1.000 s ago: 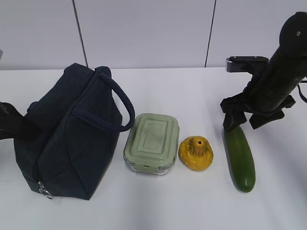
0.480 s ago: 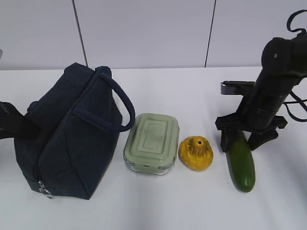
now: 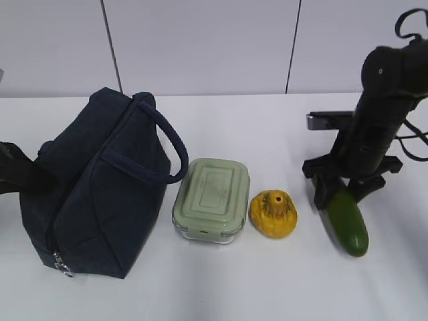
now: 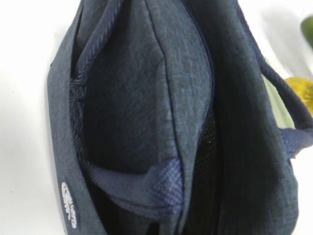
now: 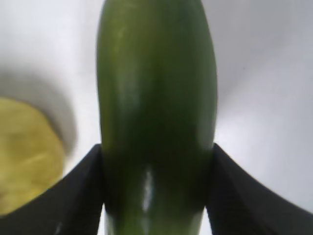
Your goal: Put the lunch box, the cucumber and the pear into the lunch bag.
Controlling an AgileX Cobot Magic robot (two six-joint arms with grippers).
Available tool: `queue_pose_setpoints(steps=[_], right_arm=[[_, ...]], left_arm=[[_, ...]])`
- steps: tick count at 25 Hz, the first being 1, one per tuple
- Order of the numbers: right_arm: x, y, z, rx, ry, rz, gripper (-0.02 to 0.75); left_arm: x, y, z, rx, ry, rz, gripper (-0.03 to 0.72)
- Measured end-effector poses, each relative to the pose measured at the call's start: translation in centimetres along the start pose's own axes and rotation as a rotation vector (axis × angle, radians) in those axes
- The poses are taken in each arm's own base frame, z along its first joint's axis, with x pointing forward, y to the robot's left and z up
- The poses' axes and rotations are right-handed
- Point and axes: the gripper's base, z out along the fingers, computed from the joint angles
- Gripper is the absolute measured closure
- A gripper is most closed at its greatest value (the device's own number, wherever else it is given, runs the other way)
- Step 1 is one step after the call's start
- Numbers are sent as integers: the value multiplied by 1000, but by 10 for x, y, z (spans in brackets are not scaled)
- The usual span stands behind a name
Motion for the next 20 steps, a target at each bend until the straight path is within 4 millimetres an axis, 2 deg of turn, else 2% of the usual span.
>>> queue_pose_setpoints(steps=[3, 6, 10, 13, 15, 18, 20], right_arm=[[-11, 23, -55, -141, -182, -44, 321], [-21, 67, -107, -333, -355, -160, 321], [-28, 144, -141, -605, -520, -360, 321], [-33, 195, -144, -735, -652, -458, 321], [-37, 223, -133, -771, -712, -498, 321], [-41, 250, -106, -780, -779, -548, 321], [-44, 258, -88, -766, -805, -584, 321]], left_arm=[[0, 0, 0, 1, -2, -2, 704], [0, 0, 0, 3, -5, -4, 704], [-1, -1, 0, 5, -7, -6, 704], [-1, -1, 0, 6, -8, -7, 704], [-1, -1, 0, 9, -10, -10, 704], [-1, -1, 0, 11, -12, -13, 704], [-1, -1, 0, 12, -13, -14, 704]])
